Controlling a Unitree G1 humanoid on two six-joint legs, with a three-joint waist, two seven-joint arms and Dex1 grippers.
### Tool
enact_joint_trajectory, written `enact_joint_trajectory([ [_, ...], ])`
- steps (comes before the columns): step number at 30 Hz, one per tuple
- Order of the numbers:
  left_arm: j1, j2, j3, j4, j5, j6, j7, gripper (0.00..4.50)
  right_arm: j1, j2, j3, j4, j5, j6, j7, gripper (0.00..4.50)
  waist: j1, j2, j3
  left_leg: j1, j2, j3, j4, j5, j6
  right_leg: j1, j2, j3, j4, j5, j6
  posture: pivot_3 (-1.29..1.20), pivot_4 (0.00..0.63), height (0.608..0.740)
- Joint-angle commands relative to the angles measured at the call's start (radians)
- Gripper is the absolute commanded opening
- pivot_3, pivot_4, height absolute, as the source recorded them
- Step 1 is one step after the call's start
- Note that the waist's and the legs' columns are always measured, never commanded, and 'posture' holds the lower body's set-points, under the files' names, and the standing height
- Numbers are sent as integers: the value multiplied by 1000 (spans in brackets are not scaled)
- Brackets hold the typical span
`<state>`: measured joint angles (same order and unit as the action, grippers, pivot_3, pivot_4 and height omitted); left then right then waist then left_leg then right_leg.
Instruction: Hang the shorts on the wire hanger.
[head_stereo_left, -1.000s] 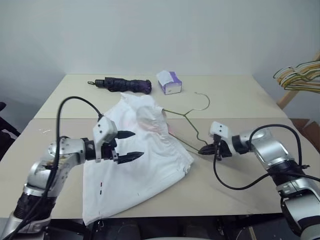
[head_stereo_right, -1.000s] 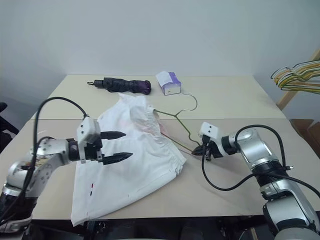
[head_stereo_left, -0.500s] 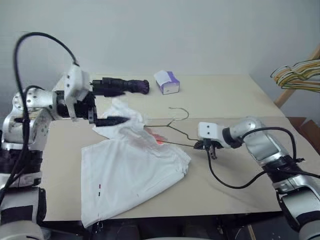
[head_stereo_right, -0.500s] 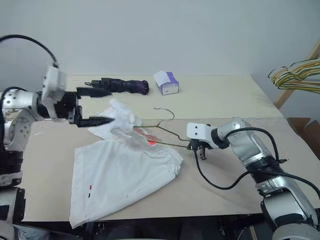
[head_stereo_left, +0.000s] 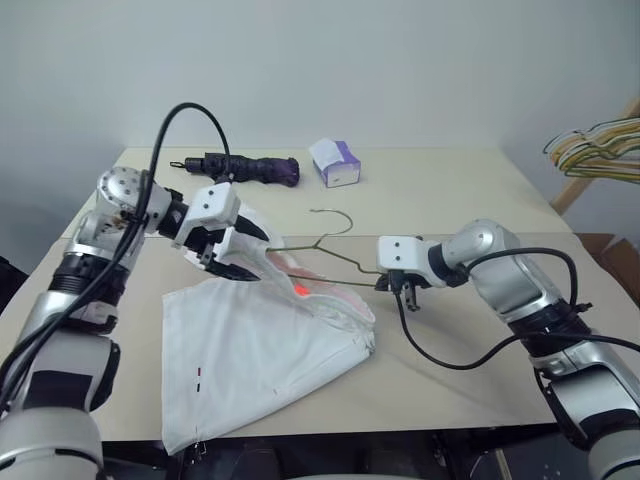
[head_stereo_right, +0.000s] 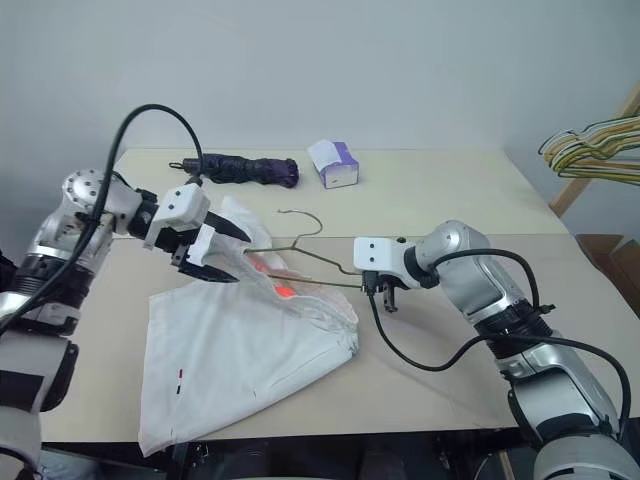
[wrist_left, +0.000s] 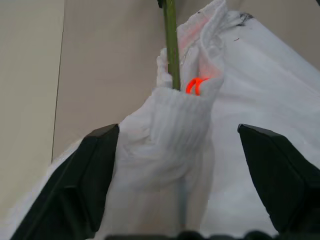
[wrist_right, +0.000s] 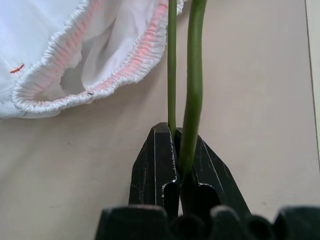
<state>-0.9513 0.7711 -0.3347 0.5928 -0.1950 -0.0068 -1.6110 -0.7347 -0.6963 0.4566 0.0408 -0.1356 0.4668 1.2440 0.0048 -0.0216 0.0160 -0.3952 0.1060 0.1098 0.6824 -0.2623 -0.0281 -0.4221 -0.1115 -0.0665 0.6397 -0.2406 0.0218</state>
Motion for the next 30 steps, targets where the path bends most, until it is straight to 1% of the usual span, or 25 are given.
enact_joint_trajectory([
  [1,-50,-5,-13,33,-12,-18,-3,3031,-31,4,-18,-44,3,42,2,0,-7,0,0,0,0,0,0,0,0,0,0,0,0,0,0,10,0,740],
  [10,-54,-29,-8,75,46,-56,-3,35,-31,8,-17,-57,4,57,-6,0,-27,0,0,0,0,0,1,0,0,-1,0,1,1,0,0,11,0,740],
  [14,-47,-39,13,70,75,-74,21,14,-46,23,-36,-53,29,73,-1,0,-26,0,0,0,0,0,1,0,0,-1,0,1,1,0,0,14,0,740],
  [16,-44,-44,21,68,105,-90,66,14,-30,37,-65,-53,38,-8,-40,0,-25,0,0,0,0,0,1,0,0,-1,0,1,1,0,0,14,0,740],
  [18,-43,-40,27,74,124,-122,73,14,-26,68,-92,-38,20,-38,-128,0,-24,0,0,0,0,0,1,0,0,-1,0,1,1,0,0,10,0,740],
  [20,-49,-39,36,88,145,-143,95,14,-25,73,-97,-28,20,-12,-146,0,-25,0,0,0,0,0,1,0,0,-1,0,1,1,0,0,11,0,740],
  [23,-68,-41,51,123,181,-178,141,0,-9,58,-98,-46,21,22,-145,851,-25,0,0,0,0,0,1,0,0,-1,0,1,1,0,0,2,0,740],
  [26,-105,-31,79,163,192,-195,160,0,3,36,-120,-84,9,72,-169,1824,-25,0,0,0,0,0,1,0,0,-1,0,1,1,0,0,-17,0,740],
  [29,-132,-24,104,187,177,-197,141,0,17,-5,-177,-129,25,125,-177,2712,-23,0,0,-2,0,0,1,0,0,-1,0,0,1,0,0,-32,0,740],
  [30,-138,-22,107,197,180,-204,139,0,21,-17,-199,-139,24,145,-194,3101,-24,0,0,-2,0,0,1,0,1,-1,0,0,1,0,0,-35,0,740],
])
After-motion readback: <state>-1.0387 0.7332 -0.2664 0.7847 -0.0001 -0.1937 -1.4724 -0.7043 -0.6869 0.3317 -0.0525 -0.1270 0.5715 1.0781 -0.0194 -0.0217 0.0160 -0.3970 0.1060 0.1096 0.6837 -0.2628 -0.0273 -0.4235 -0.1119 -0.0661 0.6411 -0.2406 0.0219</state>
